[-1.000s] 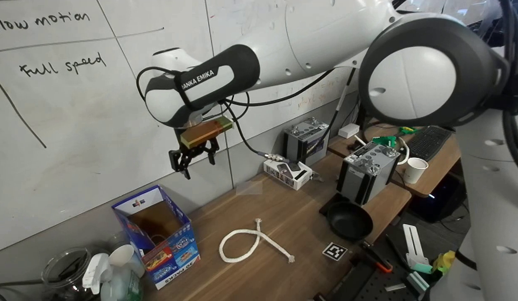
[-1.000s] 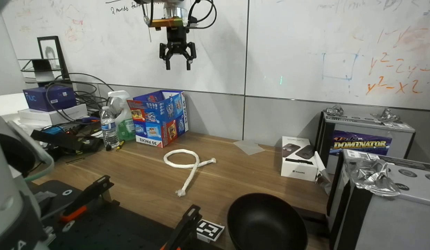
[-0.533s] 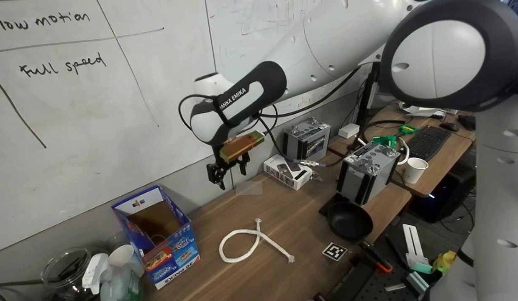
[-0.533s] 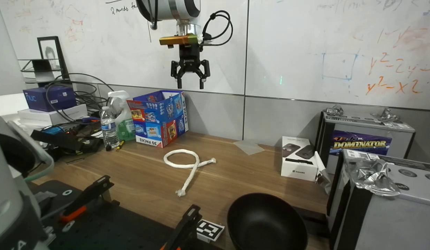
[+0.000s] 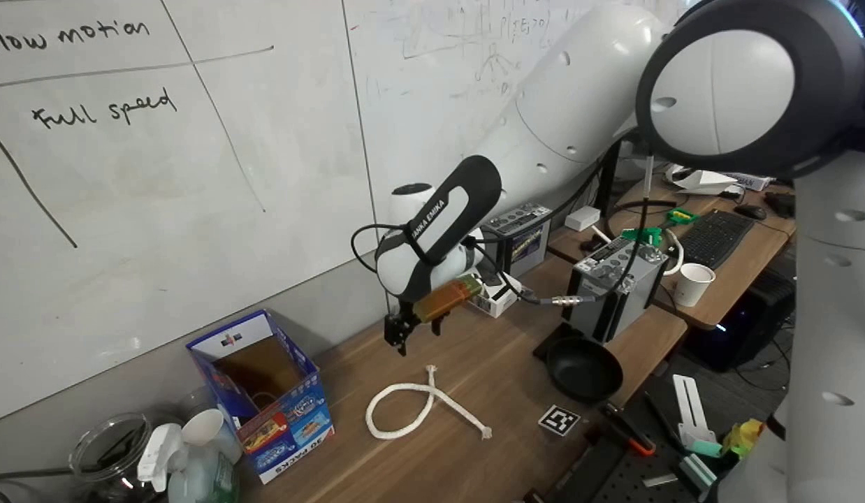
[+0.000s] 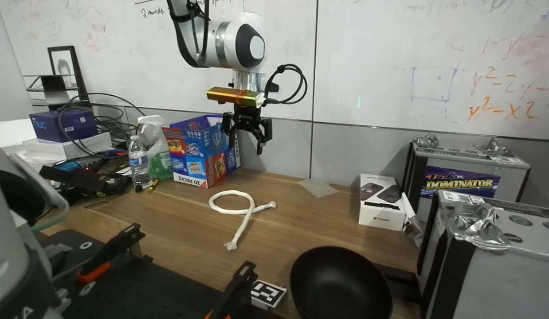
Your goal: Put the white objects into the blue box
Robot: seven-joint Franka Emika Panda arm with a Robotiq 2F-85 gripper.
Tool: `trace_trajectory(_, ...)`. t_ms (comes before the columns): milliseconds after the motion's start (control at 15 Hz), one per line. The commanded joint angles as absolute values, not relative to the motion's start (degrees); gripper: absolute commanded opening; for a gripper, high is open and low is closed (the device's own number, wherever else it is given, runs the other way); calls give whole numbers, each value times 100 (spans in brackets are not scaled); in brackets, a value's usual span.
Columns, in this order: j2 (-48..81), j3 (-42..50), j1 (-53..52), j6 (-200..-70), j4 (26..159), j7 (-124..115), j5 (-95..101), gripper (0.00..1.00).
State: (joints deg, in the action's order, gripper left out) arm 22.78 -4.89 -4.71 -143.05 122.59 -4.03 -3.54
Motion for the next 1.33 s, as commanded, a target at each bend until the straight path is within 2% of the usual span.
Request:
trace_trajectory(0,2303,-692,-319,-15133,12813,-30,-775,100)
trace_trajectory(600,3358,-468,-500,-16369,12805,-242,-474,100)
trace_trajectory(1267,4428,13,-909,-16732,12158,-594,-301,100)
